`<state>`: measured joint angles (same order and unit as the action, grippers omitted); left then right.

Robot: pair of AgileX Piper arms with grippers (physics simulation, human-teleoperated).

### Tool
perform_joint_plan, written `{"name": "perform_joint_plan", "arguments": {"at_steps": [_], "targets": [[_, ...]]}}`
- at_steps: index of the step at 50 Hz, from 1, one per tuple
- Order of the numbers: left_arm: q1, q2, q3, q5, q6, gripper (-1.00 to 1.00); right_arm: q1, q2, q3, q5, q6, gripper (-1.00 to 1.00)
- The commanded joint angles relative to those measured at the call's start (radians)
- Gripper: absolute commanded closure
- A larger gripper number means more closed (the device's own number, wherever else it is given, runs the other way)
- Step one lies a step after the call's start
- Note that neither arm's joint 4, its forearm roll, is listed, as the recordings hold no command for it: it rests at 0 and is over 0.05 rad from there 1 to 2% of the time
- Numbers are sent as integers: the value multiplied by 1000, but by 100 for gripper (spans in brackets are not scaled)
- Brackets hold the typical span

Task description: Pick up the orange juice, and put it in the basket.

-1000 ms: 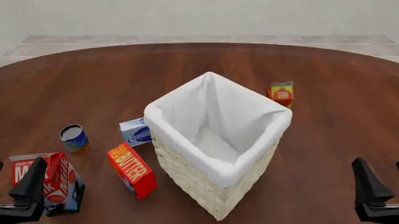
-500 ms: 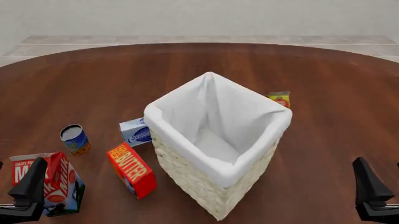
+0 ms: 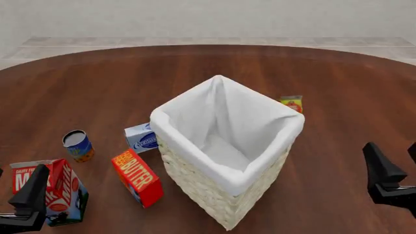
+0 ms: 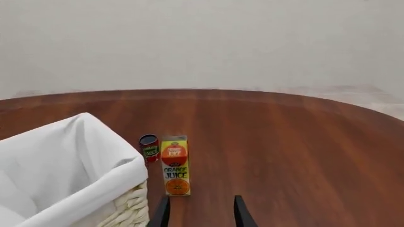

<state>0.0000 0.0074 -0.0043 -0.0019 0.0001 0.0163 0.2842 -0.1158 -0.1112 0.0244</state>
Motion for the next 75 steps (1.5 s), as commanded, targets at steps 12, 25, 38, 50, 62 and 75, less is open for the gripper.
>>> {"name": "perform_joint_plan", "arguments": {"at_steps": [12, 25, 38, 50, 62, 75], "targets": [[0, 0, 0, 0, 0, -100, 62, 392, -200, -132, -48, -100], [0, 0, 0, 0, 0, -100, 92, 571, -355, -127, -61, -100], [0, 0, 0, 0, 0, -100, 64, 744, -542, -59, -96, -100], [0, 0, 0, 0, 0, -100, 84, 848, -683, 67, -122, -100], [0, 0, 0, 0, 0, -100, 114, 955, -813, 161, -74, -100], [0, 0, 0, 0, 0, -100, 133, 1091, -956, 253, -138, -100]]}}
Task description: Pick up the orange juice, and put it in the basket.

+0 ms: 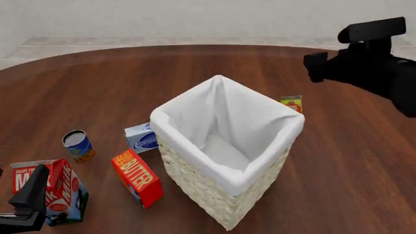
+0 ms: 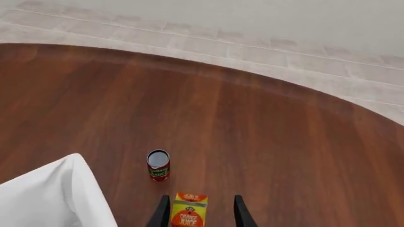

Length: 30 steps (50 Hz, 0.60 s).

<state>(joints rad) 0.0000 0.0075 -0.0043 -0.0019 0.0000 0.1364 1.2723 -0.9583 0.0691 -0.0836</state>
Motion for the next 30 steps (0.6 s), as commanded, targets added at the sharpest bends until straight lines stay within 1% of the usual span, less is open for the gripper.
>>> {"name": "perform_joint_plan", "arguments": {"at_steps": [1, 3, 4, 5, 7, 12, 17, 19, 23, 25, 26, 29, 30], "targets": [[0, 0, 0, 0, 0, -100, 13, 108, -120, 78, -31, -100], [0, 0, 0, 0, 0, -100, 4, 123, -134, 83, -58, -100], [0, 0, 0, 0, 0, -100, 14, 129, -143, 92, -39, -100], [0, 0, 0, 0, 0, -100, 17, 130, -145, 94, -32, -100], [0, 0, 0, 0, 0, -100, 10, 143, -146, 92, -48, -100], [0, 0, 0, 0, 0, -100, 5, 164, -152, 99, -49, -100], [0, 0, 0, 0, 0, -100, 34, 166, -157, 123, -11, -100], [0, 0, 0, 0, 0, -100, 49, 170, -154, 131, -7, -100], [0, 0, 0, 0, 0, -100, 48, 183, -159, 140, -15, -100], [0, 0, 0, 0, 0, -100, 55, 189, -165, 150, 6, -100], [0, 0, 0, 0, 0, -100, 49, 196, -166, 150, -13, -100], [0, 0, 0, 0, 0, -100, 50, 210, -167, 152, -6, -100], [0, 0, 0, 0, 0, -100, 48, 215, -165, 151, -11, -100]]}}
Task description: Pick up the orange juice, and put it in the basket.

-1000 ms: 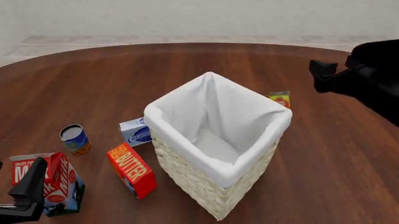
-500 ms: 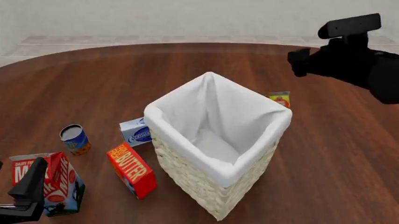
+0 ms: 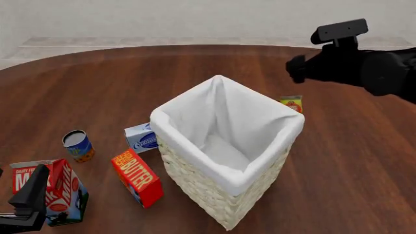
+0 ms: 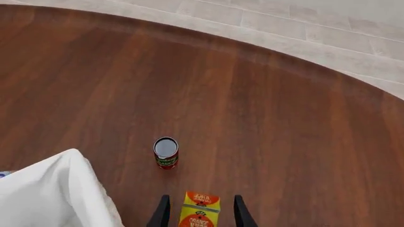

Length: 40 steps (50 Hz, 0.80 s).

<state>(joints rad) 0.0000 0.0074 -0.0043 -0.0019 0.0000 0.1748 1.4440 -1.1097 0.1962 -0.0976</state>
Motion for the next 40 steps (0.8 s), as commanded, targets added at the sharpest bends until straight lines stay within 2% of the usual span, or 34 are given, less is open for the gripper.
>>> {"name": "perform_joint_plan", "arguments": {"at_steps": [1, 6, 7, 9, 10, 13, 15, 23, 25, 29, 40], "targets": [[0, 0, 0, 0, 0, -100, 9, 52, -15, 26, 5, -100], [0, 0, 0, 0, 0, -100, 2, 90, -34, 48, -11, -100], [0, 0, 0, 0, 0, -100, 3, 100, -45, 61, 1, -100], [0, 0, 0, 0, 0, -100, -3, 111, -55, 72, -17, -100], [0, 0, 0, 0, 0, -100, -3, 122, -66, 88, -5, -100], [0, 0, 0, 0, 0, -100, -6, 139, -80, 113, -20, -100], [0, 0, 0, 0, 0, -100, -18, 152, -90, 132, -52, -100], [0, 0, 0, 0, 0, -100, -26, 163, -117, 177, -56, -100], [0, 0, 0, 0, 0, -100, -17, 170, -121, 189, -35, -100], [0, 0, 0, 0, 0, -100, -31, 174, -122, 195, -57, -100], [0, 0, 0, 0, 0, -100, -7, 179, -119, 213, -27, -100]]}}
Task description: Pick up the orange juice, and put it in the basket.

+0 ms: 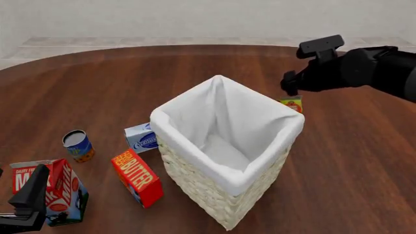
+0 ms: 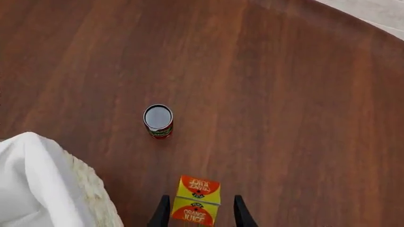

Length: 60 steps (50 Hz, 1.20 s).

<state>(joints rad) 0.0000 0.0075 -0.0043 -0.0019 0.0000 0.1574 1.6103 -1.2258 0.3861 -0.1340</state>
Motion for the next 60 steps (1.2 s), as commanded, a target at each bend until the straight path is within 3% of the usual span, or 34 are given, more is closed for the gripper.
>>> {"name": "perform_joint_plan", "arguments": {"at_steps": [1, 60], "targets": [[0, 0, 0, 0, 0, -100, 11, 15, -4, 24, 14, -100], [0, 0, 0, 0, 0, -100, 4, 94, 35, -33, 31, -100]]}}
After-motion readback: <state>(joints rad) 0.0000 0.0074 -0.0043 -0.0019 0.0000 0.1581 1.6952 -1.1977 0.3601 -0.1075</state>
